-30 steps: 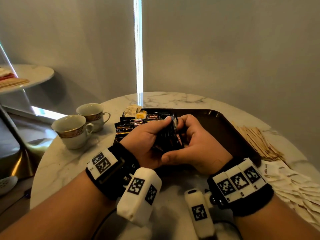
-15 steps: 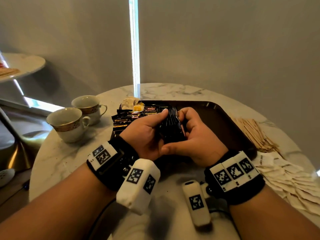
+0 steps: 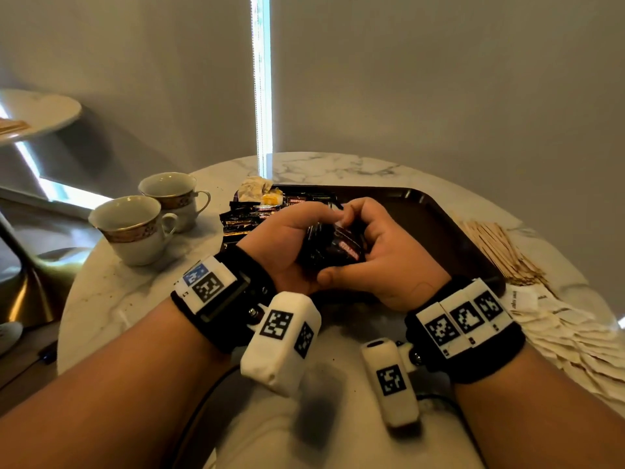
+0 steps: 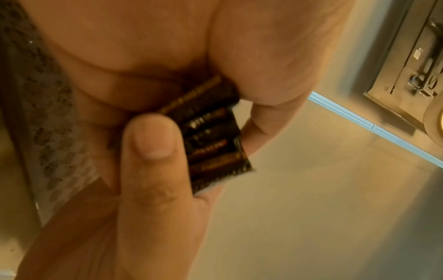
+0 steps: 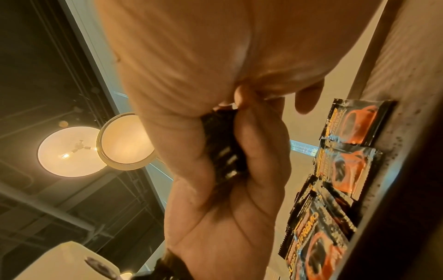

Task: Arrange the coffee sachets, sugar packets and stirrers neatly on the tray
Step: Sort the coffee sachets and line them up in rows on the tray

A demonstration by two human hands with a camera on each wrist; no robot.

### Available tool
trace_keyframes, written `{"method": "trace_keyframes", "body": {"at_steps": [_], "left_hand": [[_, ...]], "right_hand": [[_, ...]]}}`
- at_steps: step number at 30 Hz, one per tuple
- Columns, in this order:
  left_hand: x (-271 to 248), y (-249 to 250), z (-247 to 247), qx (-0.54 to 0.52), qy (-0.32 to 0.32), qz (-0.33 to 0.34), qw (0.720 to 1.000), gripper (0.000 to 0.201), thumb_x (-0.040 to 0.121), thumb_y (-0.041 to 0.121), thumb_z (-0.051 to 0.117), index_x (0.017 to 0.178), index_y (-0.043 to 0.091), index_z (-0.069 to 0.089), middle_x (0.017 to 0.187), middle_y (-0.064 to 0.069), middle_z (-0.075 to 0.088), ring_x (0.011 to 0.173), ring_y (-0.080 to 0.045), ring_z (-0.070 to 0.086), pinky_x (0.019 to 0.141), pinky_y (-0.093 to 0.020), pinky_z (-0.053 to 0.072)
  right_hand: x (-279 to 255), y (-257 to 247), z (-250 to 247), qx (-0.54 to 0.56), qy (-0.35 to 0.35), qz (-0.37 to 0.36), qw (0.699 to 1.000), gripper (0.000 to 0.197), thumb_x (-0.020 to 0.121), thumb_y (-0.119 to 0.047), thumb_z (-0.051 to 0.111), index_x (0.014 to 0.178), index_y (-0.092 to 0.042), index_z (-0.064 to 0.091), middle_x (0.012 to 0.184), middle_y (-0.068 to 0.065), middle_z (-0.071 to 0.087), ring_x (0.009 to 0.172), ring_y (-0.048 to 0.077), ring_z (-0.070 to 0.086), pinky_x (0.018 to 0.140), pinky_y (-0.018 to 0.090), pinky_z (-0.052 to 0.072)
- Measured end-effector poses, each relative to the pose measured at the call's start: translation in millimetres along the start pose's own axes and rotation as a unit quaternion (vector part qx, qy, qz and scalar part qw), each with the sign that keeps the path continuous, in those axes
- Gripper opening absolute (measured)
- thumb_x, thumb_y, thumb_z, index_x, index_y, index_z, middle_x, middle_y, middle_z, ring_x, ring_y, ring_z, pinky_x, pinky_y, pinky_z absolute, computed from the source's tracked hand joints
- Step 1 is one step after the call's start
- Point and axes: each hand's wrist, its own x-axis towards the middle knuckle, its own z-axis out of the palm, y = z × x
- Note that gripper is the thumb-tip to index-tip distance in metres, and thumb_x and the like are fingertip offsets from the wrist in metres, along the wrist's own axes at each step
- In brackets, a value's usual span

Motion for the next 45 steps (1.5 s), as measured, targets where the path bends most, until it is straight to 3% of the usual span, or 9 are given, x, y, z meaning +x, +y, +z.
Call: {"method": "trace_keyframes", "body": {"at_steps": [4, 7, 15, 24, 26, 30, 33, 36, 45], "left_hand": [[2, 6, -7, -0.009, 0.016, 0.011, 1.0, 0.049, 0.08, 0.015, 0.055, 0.126, 0.0, 0.057, 0.112, -0.024, 0.063, 0.09, -0.032, 0.068, 0.078, -0.043, 0.06], [3, 11, -11, -0.018, 0.026, 0.018, 0.999, 0.048, 0.077, 0.012, 0.055, 0.123, -0.001, 0.055, 0.103, -0.023, 0.066, 0.083, -0.03, 0.069, 0.068, -0.039, 0.06], [2, 14, -17, 0.041, 0.063, -0.007, 0.997, 0.037, 0.081, 0.014, 0.06, 0.114, 0.0, 0.056, 0.091, -0.018, 0.069, 0.077, -0.027, 0.07, 0.068, -0.036, 0.06], [-1, 19, -17, 0.044, 0.063, -0.004, 0.997, 0.047, 0.084, 0.026, 0.061, 0.126, 0.006, 0.055, 0.089, -0.013, 0.069, 0.074, -0.024, 0.068, 0.064, -0.034, 0.058], [1, 24, -21, 0.024, 0.094, 0.029, 0.995, 0.05, 0.08, 0.027, 0.065, 0.126, 0.013, 0.053, 0.084, -0.009, 0.064, 0.07, -0.022, 0.063, 0.061, -0.034, 0.056], [3, 33, -34, -0.001, 0.15, 0.076, 0.986, 0.037, 0.09, 0.029, 0.067, 0.12, 0.016, 0.052, 0.085, -0.005, 0.059, 0.074, -0.021, 0.064, 0.065, -0.039, 0.055], [3, 38, -41, -0.015, 0.152, 0.111, 0.982, 0.031, 0.095, 0.029, 0.062, 0.123, 0.023, 0.051, 0.093, -0.007, 0.059, 0.085, -0.026, 0.069, 0.072, -0.05, 0.058], [2, 41, -43, -0.039, 0.14, 0.113, 0.983, 0.038, 0.094, 0.029, 0.064, 0.126, 0.021, 0.047, 0.105, -0.01, 0.056, 0.08, -0.025, 0.07, 0.07, -0.046, 0.057], [1, 43, -46, -0.061, 0.173, 0.145, 0.972, 0.027, 0.093, 0.024, 0.062, 0.117, 0.025, 0.05, 0.092, -0.004, 0.058, 0.076, -0.019, 0.062, 0.067, -0.04, 0.054]], "right_hand": [[11, 5, -3, 0.067, 0.04, -0.013, 0.997, 0.048, 0.061, -0.01, 0.073, 0.106, -0.023, 0.062, 0.136, -0.007, 0.049, 0.127, 0.018, 0.054, 0.091, 0.032, 0.055], [16, 11, -3, 0.095, 0.097, -0.03, 0.99, 0.054, 0.069, 0.012, 0.049, 0.11, -0.019, 0.065, 0.124, -0.002, 0.061, 0.119, 0.013, 0.061, 0.084, 0.024, 0.055], [16, 22, -2, 0.013, 0.158, -0.064, 0.985, 0.046, 0.086, 0.022, 0.048, 0.11, -0.011, 0.069, 0.109, 0.006, 0.071, 0.103, 0.014, 0.069, 0.088, 0.026, 0.056], [15, 24, -3, 0.034, 0.223, -0.05, 0.973, 0.018, 0.094, 0.003, 0.059, 0.101, -0.006, 0.073, 0.085, -0.002, 0.076, 0.079, 0.009, 0.072, 0.071, 0.022, 0.056], [18, 30, -7, 0.033, 0.276, -0.026, 0.96, 0.013, 0.095, -0.006, 0.062, 0.095, -0.01, 0.075, 0.071, -0.011, 0.073, 0.065, -0.001, 0.065, 0.062, 0.015, 0.05], [28, 51, -16, 0.045, 0.303, 0.074, 0.949, 0.012, 0.091, -0.019, 0.067, 0.084, -0.02, 0.077, 0.077, 0.001, 0.075, 0.059, 0.015, 0.058, 0.055, 0.028, 0.046], [30, 55, -18, 0.052, 0.304, 0.132, 0.942, 0.009, 0.091, -0.015, 0.068, 0.096, -0.021, 0.072, 0.088, 0.001, 0.076, 0.058, 0.008, 0.058, 0.044, 0.019, 0.04], [32, 54, -20, 0.051, 0.308, 0.187, 0.931, 0.015, 0.091, -0.01, 0.068, 0.104, -0.015, 0.065, 0.093, 0.007, 0.071, 0.057, 0.01, 0.054, 0.04, 0.022, 0.036], [39, 53, -21, 0.007, 0.274, 0.276, 0.921, 0.023, 0.095, -0.002, 0.056, 0.115, -0.008, 0.064, 0.098, 0.011, 0.065, 0.057, 0.011, 0.048, 0.041, 0.021, 0.036]]}}
